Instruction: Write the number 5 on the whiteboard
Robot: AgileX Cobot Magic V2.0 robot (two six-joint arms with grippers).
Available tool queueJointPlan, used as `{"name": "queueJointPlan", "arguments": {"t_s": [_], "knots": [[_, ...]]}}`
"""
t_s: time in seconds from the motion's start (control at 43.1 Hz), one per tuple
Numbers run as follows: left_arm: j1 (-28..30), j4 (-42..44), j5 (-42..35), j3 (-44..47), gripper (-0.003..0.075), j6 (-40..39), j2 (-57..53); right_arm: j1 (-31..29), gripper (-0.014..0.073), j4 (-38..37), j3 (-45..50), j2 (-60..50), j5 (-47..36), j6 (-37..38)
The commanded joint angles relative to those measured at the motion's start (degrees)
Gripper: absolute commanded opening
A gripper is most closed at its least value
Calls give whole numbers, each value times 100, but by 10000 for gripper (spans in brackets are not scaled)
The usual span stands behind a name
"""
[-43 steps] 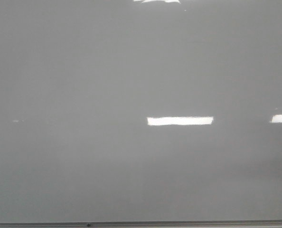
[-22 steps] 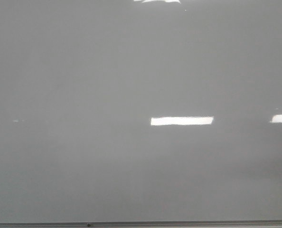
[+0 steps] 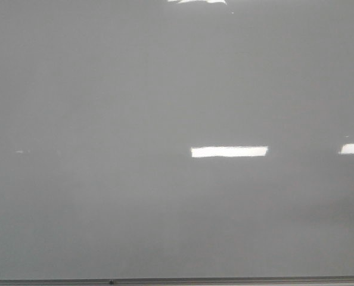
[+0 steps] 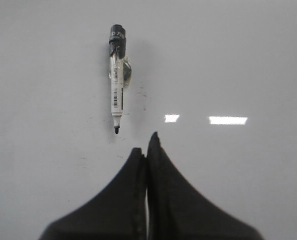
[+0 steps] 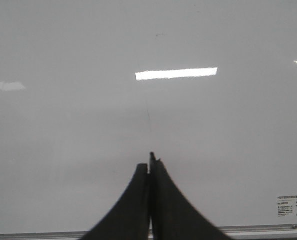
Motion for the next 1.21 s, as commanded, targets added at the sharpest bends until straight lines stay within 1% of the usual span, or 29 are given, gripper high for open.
{"name": "queueJointPlan", "arguments": {"t_s": [0.0, 0.162, 0.348, 0.417, 0.533, 0.579, 0.649, 0.788, 0.858, 0.95, 1.02, 1.089, 1.136, 1.182], "knots": [[-38, -8, -458, 32, -20, -53, -75, -24, -67, -71, -111, -103, -505, 1], [-38, -8, -503, 32, -20, -53, -75, -24, -67, -66, -111, -103, -678, 1], [-38, -8, -792, 32, -20, -53, -75, -24, -67, -66, -126, -103, -1318, 1], [-38, 22, -871, 32, -20, -53, -75, -24, -67, -66, -219, -103, -1314, 1], [-38, 22, -1528, -59, -20, -53, -75, -24, -67, -66, -655, -103, -1001, 1], [-38, 34, -1604, -199, -20, -53, -75, -24, -67, -71, -892, -103, -808, 1], [-38, 78, -1411, -508, -20, -42, -51, -24, -67, -71, -1279, -33, -439, 1], [-38, 359, -518, -1183, -20, -17, 205, -24, -67, -71, -1985, 458, 280, 1], [-38, 486, -123, -1488, -20, -17, 467, -24, -67, -71, -2188, 767, 464, 1], [-38, 652, 325, -1743, -20, -17, 915, -24, -67, -71, -2306, 1151, 452, 1], [-38, 695, 415, -1835, -20, -17, 1213, -24, -67, -71, -2305, 1313, 382, 1], [-38, 695, 340, -1859, -20, -17, 1366, -24, -63, -71, -2305, 1353, 360, 1], [-38, 695, 264, -1859, -18, -17, 1392, -24, -44, -71, -2305, 1353, 330, 1], [-38, 695, 191, -1859, -4, -17, 1407, -24, -5, -71, -2305, 1353, 291, 1]]}}
